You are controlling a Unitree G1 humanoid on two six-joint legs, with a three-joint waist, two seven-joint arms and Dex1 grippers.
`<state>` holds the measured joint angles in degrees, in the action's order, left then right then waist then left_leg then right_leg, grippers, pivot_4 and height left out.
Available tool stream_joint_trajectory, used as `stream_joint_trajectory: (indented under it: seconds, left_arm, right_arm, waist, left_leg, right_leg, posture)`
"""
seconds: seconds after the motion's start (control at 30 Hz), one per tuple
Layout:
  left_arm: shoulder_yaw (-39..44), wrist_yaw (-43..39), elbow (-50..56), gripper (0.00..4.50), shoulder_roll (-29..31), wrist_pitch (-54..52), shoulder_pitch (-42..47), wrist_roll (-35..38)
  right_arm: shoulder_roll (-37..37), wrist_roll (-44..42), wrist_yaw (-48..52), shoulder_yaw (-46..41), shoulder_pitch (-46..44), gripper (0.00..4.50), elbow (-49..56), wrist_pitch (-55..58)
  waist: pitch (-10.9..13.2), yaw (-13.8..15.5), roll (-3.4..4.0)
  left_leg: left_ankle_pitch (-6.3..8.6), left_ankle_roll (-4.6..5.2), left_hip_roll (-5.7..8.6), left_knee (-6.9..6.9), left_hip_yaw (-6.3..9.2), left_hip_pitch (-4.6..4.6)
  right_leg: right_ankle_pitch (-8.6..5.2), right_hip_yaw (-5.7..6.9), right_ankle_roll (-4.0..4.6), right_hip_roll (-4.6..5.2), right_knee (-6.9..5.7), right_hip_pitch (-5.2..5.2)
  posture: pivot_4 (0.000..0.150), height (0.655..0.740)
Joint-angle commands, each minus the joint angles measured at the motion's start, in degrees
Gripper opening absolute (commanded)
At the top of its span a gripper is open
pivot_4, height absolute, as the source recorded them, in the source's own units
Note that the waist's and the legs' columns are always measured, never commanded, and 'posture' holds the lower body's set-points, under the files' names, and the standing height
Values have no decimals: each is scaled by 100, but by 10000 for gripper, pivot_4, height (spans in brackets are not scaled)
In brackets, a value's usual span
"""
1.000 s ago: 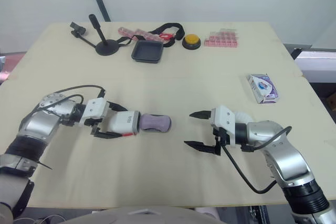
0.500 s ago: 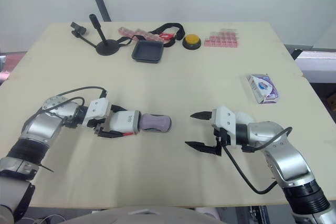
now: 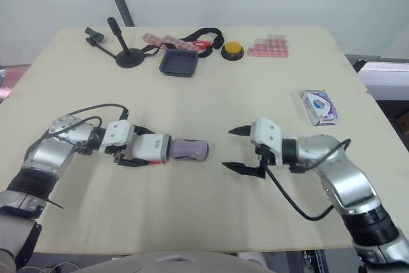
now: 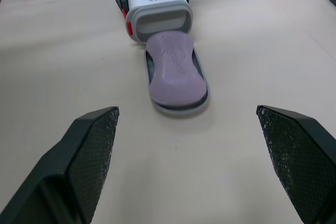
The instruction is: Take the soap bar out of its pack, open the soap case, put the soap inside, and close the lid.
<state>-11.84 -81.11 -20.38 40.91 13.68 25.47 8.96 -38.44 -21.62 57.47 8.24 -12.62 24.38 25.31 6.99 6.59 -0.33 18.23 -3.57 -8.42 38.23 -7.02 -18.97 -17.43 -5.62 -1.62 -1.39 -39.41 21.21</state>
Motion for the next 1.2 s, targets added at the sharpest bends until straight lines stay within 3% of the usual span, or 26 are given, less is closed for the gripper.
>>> stream_joint_trajectory:
  seconds: [0.03,0.33,0.77,1.2]
  left_arm:
    - [189,-47,-6,34785,110,99,115,90]
    - [142,-205,-112,34785,103,39,244,119]
    - [158,-371,39,34785,183,29,130,145]
    - [198,-254,403,34785,206,-174,-109,197]
  right_arm:
    - [181,168,-424,444,-516,45000,424,637]
    - [783,1053,-874,1868,-1608,45000,-170,1236]
    - [1417,1143,-908,2282,-2241,45000,-682,2102]
    - [1582,1634,-865,2715,-2314,45000,-1528,1619]
  waist:
    - [0,-10,0]
    - [0,-58,0]
    - [0,-167,0]
    - [0,-185,0]
  left_leg:
    - [0,0,0,1,0,0]
    - [-1,-2,6,4,-14,5]
    - [-4,-6,6,5,-19,4]
    - [-5,-8,5,7,-18,2]
  right_leg:
    - [0,0,0,0,-4,6]
    - [0,5,0,2,-65,42]
    - [0,-2,2,4,-101,61]
    - [0,-3,9,3,-100,59]
  posture:
    - [1500,7400]
    - [1500,7400]
    - [1500,7400]
    - [1500,7400]
